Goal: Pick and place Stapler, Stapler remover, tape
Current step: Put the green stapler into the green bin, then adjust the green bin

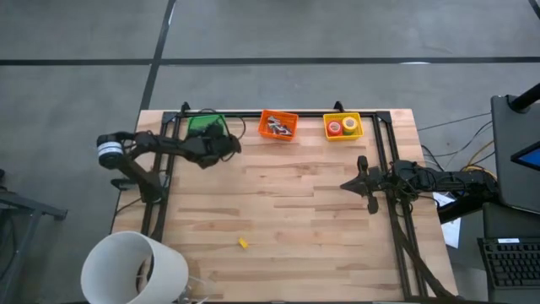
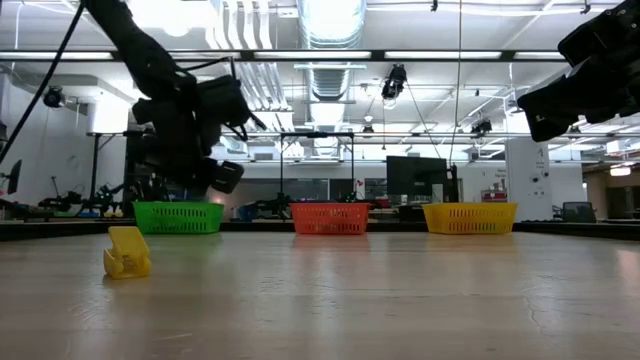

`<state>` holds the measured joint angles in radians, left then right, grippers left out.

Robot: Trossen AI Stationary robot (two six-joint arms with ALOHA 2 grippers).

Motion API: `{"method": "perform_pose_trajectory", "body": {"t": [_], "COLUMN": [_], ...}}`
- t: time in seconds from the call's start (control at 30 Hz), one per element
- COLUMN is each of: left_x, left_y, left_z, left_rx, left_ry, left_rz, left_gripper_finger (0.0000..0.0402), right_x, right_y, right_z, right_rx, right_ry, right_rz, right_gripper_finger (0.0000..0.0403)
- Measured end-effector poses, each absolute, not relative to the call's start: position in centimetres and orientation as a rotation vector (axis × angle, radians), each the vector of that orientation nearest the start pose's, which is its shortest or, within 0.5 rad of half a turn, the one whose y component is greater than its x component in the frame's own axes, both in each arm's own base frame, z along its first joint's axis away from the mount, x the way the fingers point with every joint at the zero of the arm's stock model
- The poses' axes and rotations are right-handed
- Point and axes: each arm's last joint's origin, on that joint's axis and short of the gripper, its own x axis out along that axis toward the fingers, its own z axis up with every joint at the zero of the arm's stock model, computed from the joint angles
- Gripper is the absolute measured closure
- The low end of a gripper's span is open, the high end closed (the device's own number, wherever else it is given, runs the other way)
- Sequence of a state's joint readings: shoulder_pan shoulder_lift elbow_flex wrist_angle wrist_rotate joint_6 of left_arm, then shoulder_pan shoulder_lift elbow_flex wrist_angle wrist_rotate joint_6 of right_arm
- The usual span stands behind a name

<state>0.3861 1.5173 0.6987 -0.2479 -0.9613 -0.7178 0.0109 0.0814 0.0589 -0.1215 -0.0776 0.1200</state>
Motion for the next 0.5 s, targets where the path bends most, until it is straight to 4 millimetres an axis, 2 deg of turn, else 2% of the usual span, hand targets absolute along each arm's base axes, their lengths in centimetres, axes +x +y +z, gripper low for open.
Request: {"method": "perform_pose_trajectory", "body": {"t": [0.1, 0.27, 0.5], "left_x": [22.68, 22.64, 22.6], "left_y": [12.75, 12.91, 13.2], "left_z": [15.49, 15.48, 15.65], "left_rx": [-0.278, -0.285, -0.244], "left_ry": [0.604, 0.606, 0.593], "left_rz": [1.514, 1.512, 1.538], "left_gripper_finger": [0.0315, 0.0301, 0.0259], "right_x": [9.87, 9.87, 9.87], "right_y": [0.33, 0.33, 0.33], "right_z": [16.56, 16.55, 16.56], "right_rx": [0.125, 0.125, 0.125], "right_ry": [0.149, 0.149, 0.149], "right_rz": [0.079, 0.079, 0.079], "right_gripper_finger": [0.0394, 0.0394, 0.0394]}}
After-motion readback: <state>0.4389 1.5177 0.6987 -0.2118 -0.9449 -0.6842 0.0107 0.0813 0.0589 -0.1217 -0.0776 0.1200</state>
